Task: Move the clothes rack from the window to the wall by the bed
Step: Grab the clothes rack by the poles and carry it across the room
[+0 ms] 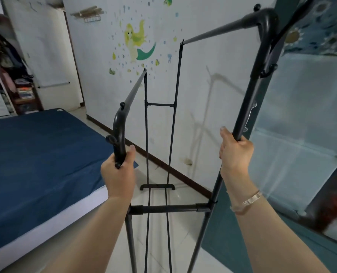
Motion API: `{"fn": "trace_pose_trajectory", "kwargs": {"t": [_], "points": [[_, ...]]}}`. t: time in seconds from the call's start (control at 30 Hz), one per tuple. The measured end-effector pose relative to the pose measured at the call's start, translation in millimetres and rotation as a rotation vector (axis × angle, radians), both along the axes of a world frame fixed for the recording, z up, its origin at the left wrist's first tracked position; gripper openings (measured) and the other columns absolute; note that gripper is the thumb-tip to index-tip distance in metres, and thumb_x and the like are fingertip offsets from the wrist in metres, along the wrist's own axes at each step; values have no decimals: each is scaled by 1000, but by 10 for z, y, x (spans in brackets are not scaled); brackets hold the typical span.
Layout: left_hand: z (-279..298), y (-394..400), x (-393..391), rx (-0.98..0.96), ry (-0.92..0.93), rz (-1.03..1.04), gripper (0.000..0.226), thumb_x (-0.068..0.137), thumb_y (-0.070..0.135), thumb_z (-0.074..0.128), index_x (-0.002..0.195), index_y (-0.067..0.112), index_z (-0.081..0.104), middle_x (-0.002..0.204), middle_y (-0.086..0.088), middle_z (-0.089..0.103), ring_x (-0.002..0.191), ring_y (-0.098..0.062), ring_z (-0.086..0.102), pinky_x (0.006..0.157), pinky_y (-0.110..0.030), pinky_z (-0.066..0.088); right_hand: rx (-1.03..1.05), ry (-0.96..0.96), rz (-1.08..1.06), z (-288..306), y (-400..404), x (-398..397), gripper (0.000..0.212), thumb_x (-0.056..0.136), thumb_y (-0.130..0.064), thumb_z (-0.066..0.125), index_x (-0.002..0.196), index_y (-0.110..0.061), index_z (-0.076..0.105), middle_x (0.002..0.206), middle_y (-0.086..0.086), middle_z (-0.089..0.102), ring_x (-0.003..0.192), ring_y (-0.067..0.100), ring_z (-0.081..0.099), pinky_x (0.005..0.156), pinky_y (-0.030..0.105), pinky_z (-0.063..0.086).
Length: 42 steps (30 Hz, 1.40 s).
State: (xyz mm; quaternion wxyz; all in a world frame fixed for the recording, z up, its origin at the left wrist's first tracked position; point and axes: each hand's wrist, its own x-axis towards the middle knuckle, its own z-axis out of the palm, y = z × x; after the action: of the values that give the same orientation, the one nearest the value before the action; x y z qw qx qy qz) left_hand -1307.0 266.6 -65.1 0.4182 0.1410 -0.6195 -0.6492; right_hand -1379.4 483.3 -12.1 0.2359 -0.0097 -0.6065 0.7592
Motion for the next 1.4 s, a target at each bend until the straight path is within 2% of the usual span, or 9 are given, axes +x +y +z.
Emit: {"fn": "trace_pose_trajectory", "kwargs": {"t": [0.17, 0.37, 0.63, 1.03, 1.23, 1.4], "points": [[16, -26, -369, 42, 4, -4, 50, 84, 33, 69, 39, 32, 46, 36, 15, 35, 37, -4, 32, 46, -26, 31, -14, -5, 22, 0, -28, -394, 39, 74, -33, 70, 59, -25, 35, 54, 3, 26, 47, 18, 23, 46, 31, 24], [48, -223, -775, 37, 5, -17, 49, 82, 36, 68, 39, 32, 45, 36, 14, 34, 33, -4, 30, 37, -18, 28, -17, 2, 30, 14, -208, -799, 41, 78, -30, 69, 59, -27, 32, 54, 3, 25, 46, 16, 21, 43, 27, 22], [-2, -569, -1285, 60, 3, 21, 50, 81, 37, 67, 40, 30, 40, 37, 14, 32, 36, -5, 27, 43, -28, 27, 14, 4, 62, 23, -614, -1427, 41, 78, -30, 69, 60, -25, 33, 53, 1, 28, 44, 14, 25, 40, 25, 25], [9, -579, -2109, 56, 28, 127, 56, 85, 30, 68, 40, 31, 34, 40, 15, 28, 40, -6, 24, 42, -25, 24, -2, 12, 174, -12, -727, -2476, 41, 75, -32, 69, 56, -25, 34, 42, -8, 29, 37, 11, 26, 37, 22, 26], [-1, -384, -2718, 27, 14, 182, 52, 84, 34, 67, 42, 30, 38, 40, 14, 32, 43, -7, 27, 45, -29, 28, -14, 21, 236, -20, -587, -3203, 47, 75, -32, 70, 54, -26, 28, 44, -6, 26, 39, 13, 23, 39, 25, 24], [28, -286, -3203, 12, 5, 245, 50, 82, 36, 66, 40, 31, 38, 39, 14, 32, 40, -5, 28, 43, -25, 28, -25, 37, 292, -15, -548, -3765, 50, 77, -31, 70, 51, -26, 27, 43, -7, 26, 39, 13, 23, 40, 24, 24]]}}
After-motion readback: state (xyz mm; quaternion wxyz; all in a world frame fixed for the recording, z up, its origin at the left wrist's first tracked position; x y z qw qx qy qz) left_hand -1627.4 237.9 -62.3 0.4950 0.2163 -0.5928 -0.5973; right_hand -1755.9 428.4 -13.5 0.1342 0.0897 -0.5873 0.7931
